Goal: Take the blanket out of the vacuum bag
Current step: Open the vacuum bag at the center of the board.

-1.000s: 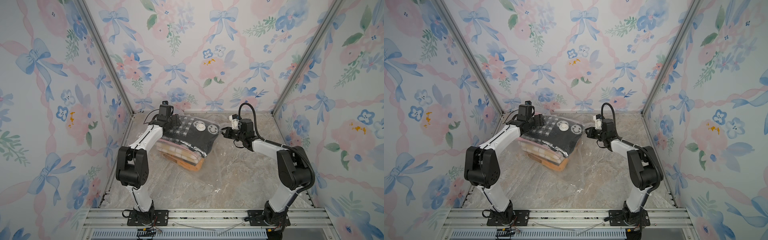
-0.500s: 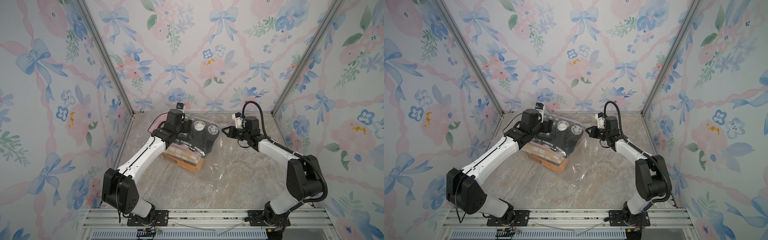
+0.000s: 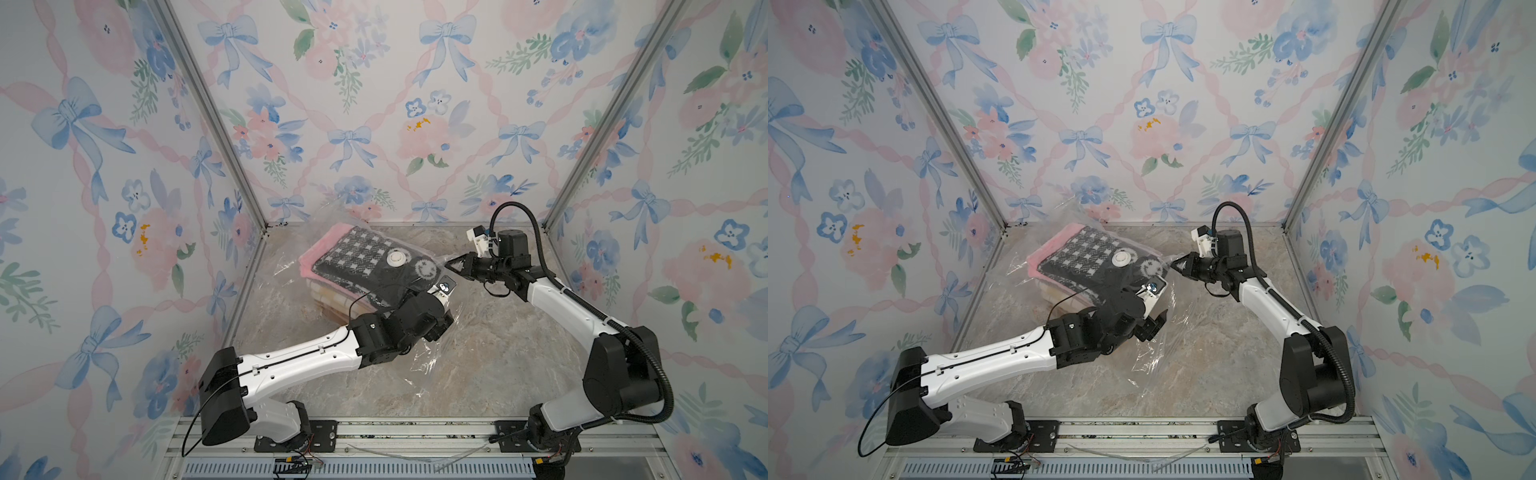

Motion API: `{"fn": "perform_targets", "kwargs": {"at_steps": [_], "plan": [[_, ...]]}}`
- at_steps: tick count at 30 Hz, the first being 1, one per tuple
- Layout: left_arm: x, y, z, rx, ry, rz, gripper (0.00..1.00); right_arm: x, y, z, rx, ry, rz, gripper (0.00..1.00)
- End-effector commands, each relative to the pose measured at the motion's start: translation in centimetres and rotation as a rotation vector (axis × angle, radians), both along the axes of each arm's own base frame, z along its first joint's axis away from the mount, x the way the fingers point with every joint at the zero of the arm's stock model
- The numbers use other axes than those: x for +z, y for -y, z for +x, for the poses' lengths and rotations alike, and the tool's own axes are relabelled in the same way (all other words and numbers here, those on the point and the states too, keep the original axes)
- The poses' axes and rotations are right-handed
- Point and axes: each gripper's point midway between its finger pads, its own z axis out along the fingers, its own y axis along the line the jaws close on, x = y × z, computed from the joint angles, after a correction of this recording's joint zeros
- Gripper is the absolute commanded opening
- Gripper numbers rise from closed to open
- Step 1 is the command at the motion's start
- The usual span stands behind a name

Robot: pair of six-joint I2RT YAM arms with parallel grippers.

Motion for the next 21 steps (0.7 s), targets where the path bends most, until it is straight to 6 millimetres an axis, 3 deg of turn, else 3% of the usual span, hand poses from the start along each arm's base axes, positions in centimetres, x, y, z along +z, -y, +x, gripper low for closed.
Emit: {"fn": "perform_targets", "kwargs": {"at_steps": [1, 4, 12, 17, 21], "plan": [[-1.7, 0.0, -1.1, 0.057, 0.067, 0.108, 0.77, 4.5, -0.5, -1.1, 0.047, 0.015, 0.129, 0.00], [-3.3, 1.1, -2.2, 0.045, 0.067, 0.152, 0.77, 5.2, -0.1, -1.3, 0.036, 0.003, 0.147, 0.00], [-7.0, 3.4, -2.8, 0.075, 0.036, 0.243, 0.74, 6.7, 1.0, -1.7, 0.011, 0.018, 0.167, 0.00], [-8.8, 3.6, -1.3, 0.199, 0.108, 0.349, 0.76, 6.9, 1.4, -1.9, 0.003, 0.025, 0.168, 0.00], [-9.0, 2.2, 0.5, 0.376, 0.237, 0.487, 0.73, 6.9, 1.7, -2.2, 0.000, 0.029, 0.172, 0.00]]}}
